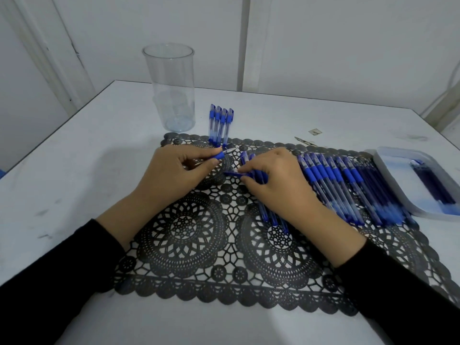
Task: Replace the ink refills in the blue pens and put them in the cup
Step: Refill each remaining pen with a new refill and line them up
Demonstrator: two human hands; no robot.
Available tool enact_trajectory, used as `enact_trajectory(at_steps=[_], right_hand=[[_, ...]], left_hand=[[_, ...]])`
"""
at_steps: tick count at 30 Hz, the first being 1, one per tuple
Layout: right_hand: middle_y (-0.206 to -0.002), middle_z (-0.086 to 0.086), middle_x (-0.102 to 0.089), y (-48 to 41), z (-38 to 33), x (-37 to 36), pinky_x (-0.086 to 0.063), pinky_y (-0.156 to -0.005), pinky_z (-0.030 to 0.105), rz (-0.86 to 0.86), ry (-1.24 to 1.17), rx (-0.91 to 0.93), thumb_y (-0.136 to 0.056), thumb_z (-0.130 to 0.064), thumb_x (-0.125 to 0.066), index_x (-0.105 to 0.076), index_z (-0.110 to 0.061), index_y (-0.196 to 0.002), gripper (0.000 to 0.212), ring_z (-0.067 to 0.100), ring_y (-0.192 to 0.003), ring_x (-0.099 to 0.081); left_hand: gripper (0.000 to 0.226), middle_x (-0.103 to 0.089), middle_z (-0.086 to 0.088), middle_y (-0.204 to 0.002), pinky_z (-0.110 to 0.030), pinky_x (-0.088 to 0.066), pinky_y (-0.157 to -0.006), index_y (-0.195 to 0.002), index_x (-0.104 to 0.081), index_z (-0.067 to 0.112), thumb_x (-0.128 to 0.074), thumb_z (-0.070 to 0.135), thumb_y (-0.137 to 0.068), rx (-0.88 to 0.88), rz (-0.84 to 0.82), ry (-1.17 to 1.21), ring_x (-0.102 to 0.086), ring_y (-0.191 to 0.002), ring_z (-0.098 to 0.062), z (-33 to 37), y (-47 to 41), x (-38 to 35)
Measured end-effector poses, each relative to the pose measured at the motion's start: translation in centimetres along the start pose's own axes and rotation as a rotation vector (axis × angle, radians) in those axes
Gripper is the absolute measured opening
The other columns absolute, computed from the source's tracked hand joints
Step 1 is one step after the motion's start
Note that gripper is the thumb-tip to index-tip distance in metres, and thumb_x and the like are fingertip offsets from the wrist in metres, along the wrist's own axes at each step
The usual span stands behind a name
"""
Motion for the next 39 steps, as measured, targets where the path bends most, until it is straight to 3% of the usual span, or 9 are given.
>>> enact_trajectory(at_steps=[4, 7, 9, 13, 16, 22, 31, 36, 39], right_hand=[[-0.099, -0.008, -0.072, 0.0, -0.2, 0.9, -0.04, -0.092, 0.032, -0.003, -0.038, 0.019, -0.089, -0.023, -0.068, -0.075, -0.022, -0.106, 0.018, 0.012, -0.1, -0.051], [-0.104, -0.01, -0.072, -0.1, 0.5, 2.1, -0.039, -0.086, 0.003, 0.021, -0.162, -0.039, -0.09, -0.017, -0.066, -0.075, -0.021, -0.108, 0.02, -0.008, -0.097, -0.053], [-0.102, -0.016, -0.068, 0.1, 1.3, 2.4, -0.034, -0.082, -0.007, 0.02, -0.237, -0.109, -0.091, -0.016, -0.065, -0.074, -0.024, -0.109, 0.022, -0.016, -0.091, -0.053], [-0.1, -0.018, -0.07, 0.1, 1.6, 2.1, -0.044, -0.085, 0.008, 0.048, -0.329, -0.158, -0.092, -0.027, -0.066, -0.072, -0.026, -0.113, 0.022, -0.01, -0.093, -0.06], [-0.093, -0.016, -0.07, 0.1, 0.9, 1.9, -0.041, -0.071, 0.005, 0.082, -0.391, -0.137, -0.09, -0.032, -0.067, -0.072, -0.023, -0.115, 0.026, -0.008, -0.085, -0.06], [-0.064, -0.001, -0.062, -0.1, 0.5, 1.9, -0.036, -0.053, 0.008, 0.074, -0.512, -0.138, -0.092, -0.031, -0.065, -0.072, -0.013, -0.082, 0.022, -0.001, -0.051, -0.049], [-0.078, -0.013, -0.064, 0.2, -0.2, 2.4, -0.039, -0.07, 0.009, 0.091, -0.429, 0.004, -0.092, -0.017, -0.066, -0.072, -0.015, -0.092, 0.006, -0.003, -0.075, -0.055], [-0.083, -0.014, -0.061, 0.4, -1.0, 3.0, -0.042, -0.075, 0.013, 0.158, -0.31, 0.115, -0.091, -0.015, -0.064, -0.071, -0.013, -0.093, 0.008, 0.006, -0.085, -0.055], [-0.085, -0.015, -0.059, 0.5, -1.4, 3.1, -0.041, -0.076, 0.011, 0.18, -0.259, 0.15, -0.091, -0.014, -0.062, -0.07, -0.014, -0.094, 0.008, 0.006, -0.084, -0.054]], left_hand=[[0.026, -0.069, 0.035, -0.083, -0.01, -0.049, -0.067, -0.106, -0.07, 0.043, -0.076, 0.028, -0.085, -0.007, -0.006, -0.014, -0.069, -0.072, -0.011, 0.0, 0.0, 0.0], [0.026, -0.067, 0.038, -0.08, -0.008, -0.046, -0.065, -0.106, -0.07, 0.044, -0.075, 0.028, -0.086, -0.027, 0.007, -0.019, -0.067, -0.072, -0.016, 0.2, 0.0, 0.1], [0.026, -0.069, 0.033, -0.08, -0.008, -0.045, -0.064, -0.107, -0.07, 0.042, -0.075, 0.027, -0.086, -0.031, 0.012, -0.012, -0.067, -0.072, -0.017, 0.2, 0.0, 0.1], [0.026, -0.074, 0.019, -0.092, -0.013, -0.049, -0.064, -0.109, -0.073, 0.031, -0.076, 0.023, -0.085, -0.059, -0.012, -0.001, -0.07, -0.076, -0.015, 0.3, 0.1, -0.4], [0.027, -0.073, 0.017, -0.095, -0.014, -0.052, -0.07, -0.11, -0.073, 0.028, -0.077, 0.02, -0.084, -0.099, -0.036, 0.025, -0.07, -0.082, -0.004, 0.9, 0.3, -0.6], [0.027, -0.074, 0.013, -0.095, -0.014, -0.053, -0.076, -0.109, -0.074, 0.02, -0.077, 0.015, -0.083, -0.142, -0.051, 0.098, -0.071, -0.084, -0.001, 1.7, 0.5, -0.7], [0.028, -0.074, 0.014, -0.088, -0.018, -0.056, -0.066, -0.109, -0.074, 0.019, -0.072, 0.025, -0.082, -0.151, -0.104, 0.127, -0.07, -0.072, -0.005, 2.3, 0.7, -0.9], [0.024, -0.076, 0.011, -0.083, -0.026, -0.057, -0.062, -0.107, -0.075, 0.024, -0.075, 0.021, -0.083, -0.1, -0.111, 0.135, -0.069, -0.067, -0.013, 1.9, 0.7, -1.0], [0.023, -0.076, 0.013, -0.084, -0.015, -0.052, -0.061, -0.104, -0.074, 0.026, -0.074, 0.012, -0.085, -0.047, -0.142, 0.197, -0.072, -0.07, -0.008, 1.9, 0.8, -1.3]])
Point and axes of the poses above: each hand's wrist, its own y-axis away from the middle knuckle, its own x-axis out of the back of the hand, z = x × y, the point moved 8 cm from there along -y, towards the middle knuckle
